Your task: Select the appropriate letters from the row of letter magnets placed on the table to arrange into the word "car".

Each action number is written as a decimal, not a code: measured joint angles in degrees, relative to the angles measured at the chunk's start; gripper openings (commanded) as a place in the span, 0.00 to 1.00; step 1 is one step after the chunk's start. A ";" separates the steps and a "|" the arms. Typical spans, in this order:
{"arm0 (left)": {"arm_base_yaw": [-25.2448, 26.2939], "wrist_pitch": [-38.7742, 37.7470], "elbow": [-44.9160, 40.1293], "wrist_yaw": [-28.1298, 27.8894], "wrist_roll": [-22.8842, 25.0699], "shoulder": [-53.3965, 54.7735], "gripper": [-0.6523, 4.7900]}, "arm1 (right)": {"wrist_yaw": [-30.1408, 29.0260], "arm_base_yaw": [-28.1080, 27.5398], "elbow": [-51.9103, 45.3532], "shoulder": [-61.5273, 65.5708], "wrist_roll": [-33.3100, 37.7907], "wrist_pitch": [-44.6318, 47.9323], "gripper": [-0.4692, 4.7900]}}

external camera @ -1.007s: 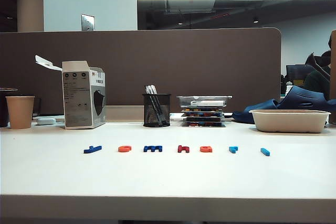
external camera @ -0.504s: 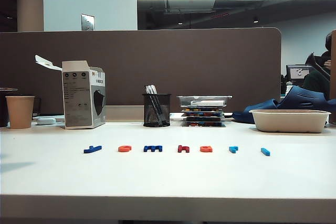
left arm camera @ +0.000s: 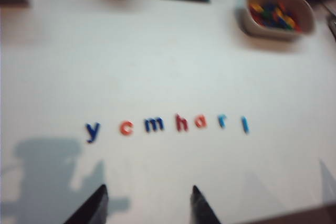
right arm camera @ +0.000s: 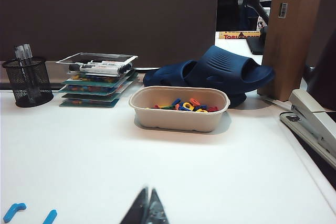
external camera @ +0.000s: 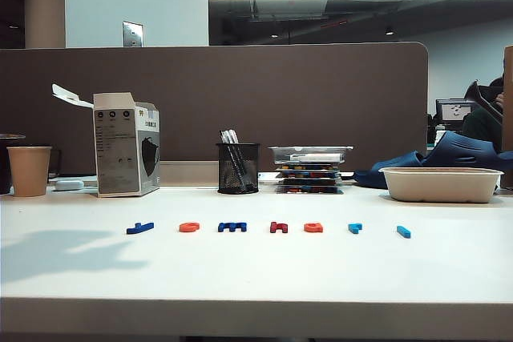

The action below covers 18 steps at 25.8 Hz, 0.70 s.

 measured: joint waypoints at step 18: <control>-0.04 0.07 0.02 -1.55 -1.60 -0.11 0.11 | -0.09 0.00 0.00 0.00 0.00 0.28 0.08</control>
